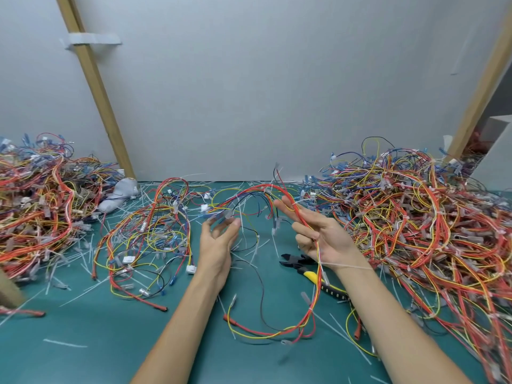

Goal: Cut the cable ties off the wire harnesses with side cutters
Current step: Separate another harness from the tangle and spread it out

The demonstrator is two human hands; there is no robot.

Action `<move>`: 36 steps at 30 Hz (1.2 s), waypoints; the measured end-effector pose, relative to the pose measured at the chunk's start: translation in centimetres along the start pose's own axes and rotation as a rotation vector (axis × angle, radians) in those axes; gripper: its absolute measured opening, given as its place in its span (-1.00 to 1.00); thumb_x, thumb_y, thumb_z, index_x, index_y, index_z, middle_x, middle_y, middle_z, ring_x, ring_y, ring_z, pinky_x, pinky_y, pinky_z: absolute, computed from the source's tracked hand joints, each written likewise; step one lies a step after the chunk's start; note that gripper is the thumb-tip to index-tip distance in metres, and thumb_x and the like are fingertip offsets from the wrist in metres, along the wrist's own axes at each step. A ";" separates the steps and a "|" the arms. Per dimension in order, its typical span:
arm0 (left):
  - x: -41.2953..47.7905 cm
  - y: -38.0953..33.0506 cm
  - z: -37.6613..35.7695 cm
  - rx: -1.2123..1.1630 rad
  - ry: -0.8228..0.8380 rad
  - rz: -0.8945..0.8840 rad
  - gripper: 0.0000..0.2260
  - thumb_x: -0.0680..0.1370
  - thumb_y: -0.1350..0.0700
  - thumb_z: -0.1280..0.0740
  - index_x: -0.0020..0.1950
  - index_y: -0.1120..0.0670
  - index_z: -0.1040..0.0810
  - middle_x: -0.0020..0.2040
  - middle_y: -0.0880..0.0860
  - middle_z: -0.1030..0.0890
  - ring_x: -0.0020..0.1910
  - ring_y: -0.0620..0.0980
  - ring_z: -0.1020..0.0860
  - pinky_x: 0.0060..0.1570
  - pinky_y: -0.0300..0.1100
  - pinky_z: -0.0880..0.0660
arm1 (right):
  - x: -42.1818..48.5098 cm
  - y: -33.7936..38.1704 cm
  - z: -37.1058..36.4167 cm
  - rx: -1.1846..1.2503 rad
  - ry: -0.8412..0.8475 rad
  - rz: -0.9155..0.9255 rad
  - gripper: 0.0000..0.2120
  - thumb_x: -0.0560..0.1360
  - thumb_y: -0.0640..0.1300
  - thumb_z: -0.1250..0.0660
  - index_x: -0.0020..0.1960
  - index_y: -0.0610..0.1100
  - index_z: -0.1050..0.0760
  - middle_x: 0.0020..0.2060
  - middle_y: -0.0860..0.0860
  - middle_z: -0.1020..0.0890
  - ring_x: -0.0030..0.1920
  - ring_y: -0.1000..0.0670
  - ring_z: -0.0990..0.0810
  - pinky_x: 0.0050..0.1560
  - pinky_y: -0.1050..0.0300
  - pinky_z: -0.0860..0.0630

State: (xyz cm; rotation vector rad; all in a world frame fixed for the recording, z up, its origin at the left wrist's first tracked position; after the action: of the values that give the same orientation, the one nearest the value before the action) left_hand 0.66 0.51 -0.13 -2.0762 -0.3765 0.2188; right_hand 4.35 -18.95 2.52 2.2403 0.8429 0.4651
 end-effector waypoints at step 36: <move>-1.5 -2.7 1.5 1.001 0.056 -0.008 -0.45 0.62 -0.28 0.07 0.42 0.00 -0.39 0.26 0.21 -0.57 0.20 0.17 -0.55 0.31 0.05 -0.39 | 0.9 0.8 -3.2 0.101 -0.226 0.176 -0.66 0.64 -0.29 -0.07 0.38 -0.25 -0.40 0.31 -0.11 -0.54 0.18 -0.07 -0.62 0.22 0.08 -0.54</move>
State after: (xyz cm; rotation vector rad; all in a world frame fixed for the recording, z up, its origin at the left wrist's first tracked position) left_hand -1.70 2.48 1.45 -1.0908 -0.1742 0.2711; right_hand 3.71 -17.26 5.39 2.4168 0.5672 0.2460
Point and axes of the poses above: each hand's wrist, its own x-axis towards the middle knuckle, its own z-axis out of the back of the hand, y = z × x, the point moved 4 cm from there along x, towards the middle knuckle
